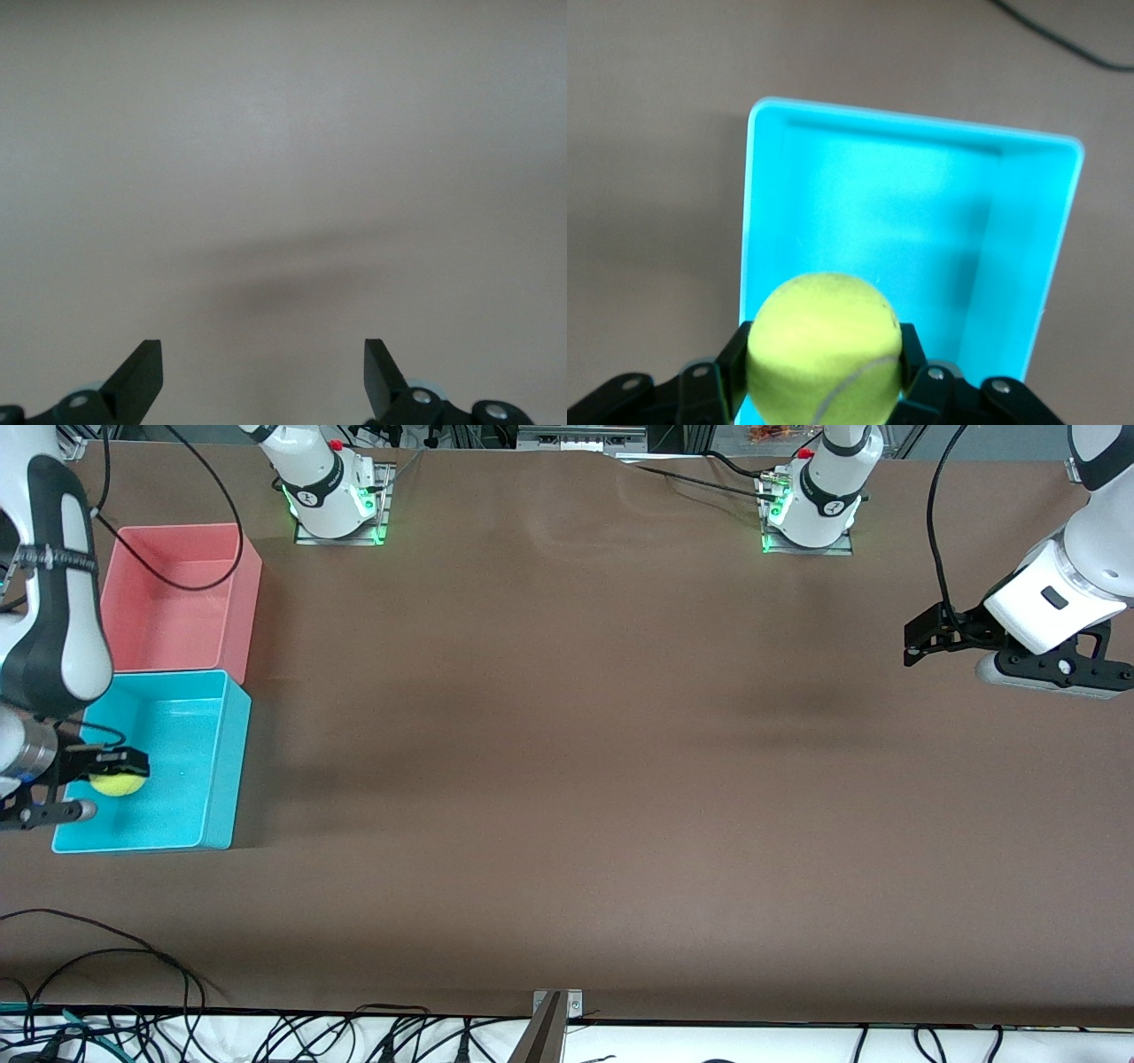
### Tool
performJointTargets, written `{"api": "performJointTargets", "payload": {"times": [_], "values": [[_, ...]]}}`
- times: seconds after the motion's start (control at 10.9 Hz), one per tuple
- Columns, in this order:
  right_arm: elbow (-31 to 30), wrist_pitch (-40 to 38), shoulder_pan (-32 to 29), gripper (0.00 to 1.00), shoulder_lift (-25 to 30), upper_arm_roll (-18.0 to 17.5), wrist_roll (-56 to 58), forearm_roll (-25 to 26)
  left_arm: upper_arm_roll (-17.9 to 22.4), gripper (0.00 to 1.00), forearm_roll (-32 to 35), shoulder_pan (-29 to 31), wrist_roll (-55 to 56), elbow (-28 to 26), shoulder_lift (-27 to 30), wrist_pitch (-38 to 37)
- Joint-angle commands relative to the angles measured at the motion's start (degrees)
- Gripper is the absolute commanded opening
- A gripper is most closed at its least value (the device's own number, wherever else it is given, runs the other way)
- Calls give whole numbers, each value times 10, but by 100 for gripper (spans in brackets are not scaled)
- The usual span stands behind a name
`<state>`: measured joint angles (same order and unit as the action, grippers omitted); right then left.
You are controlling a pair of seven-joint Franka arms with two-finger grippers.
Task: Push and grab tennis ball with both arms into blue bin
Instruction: 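Lift the tennis ball with the right gripper over the cyan bin, then open the right gripper to drop the ball into the cyan bin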
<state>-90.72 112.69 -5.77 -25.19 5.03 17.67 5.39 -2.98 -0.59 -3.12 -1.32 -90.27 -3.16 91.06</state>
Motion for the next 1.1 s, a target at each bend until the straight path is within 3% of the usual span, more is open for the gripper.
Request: {"api": "performJointTargets", "payload": {"times": [0.0, 0.46, 0.92, 1.01], "values": [[-214, 86, -3, 45, 114, 20, -6, -6, 3, 100, -9, 1, -12, 8, 4, -11], [-295, 155, -17, 44, 88, 52, 4, -6, 3, 100, -13, 7, -13, 9, 8, -11], [-292, 207, -33, 47, 16, 50, 9, -7, 3, 100, -14, 7, -14, 9, 10, -11], [-291, 206, -33, 55, 13, 50, 9, -6, 3, 100, -14, 7, -14, 9, 9, -11]]}}
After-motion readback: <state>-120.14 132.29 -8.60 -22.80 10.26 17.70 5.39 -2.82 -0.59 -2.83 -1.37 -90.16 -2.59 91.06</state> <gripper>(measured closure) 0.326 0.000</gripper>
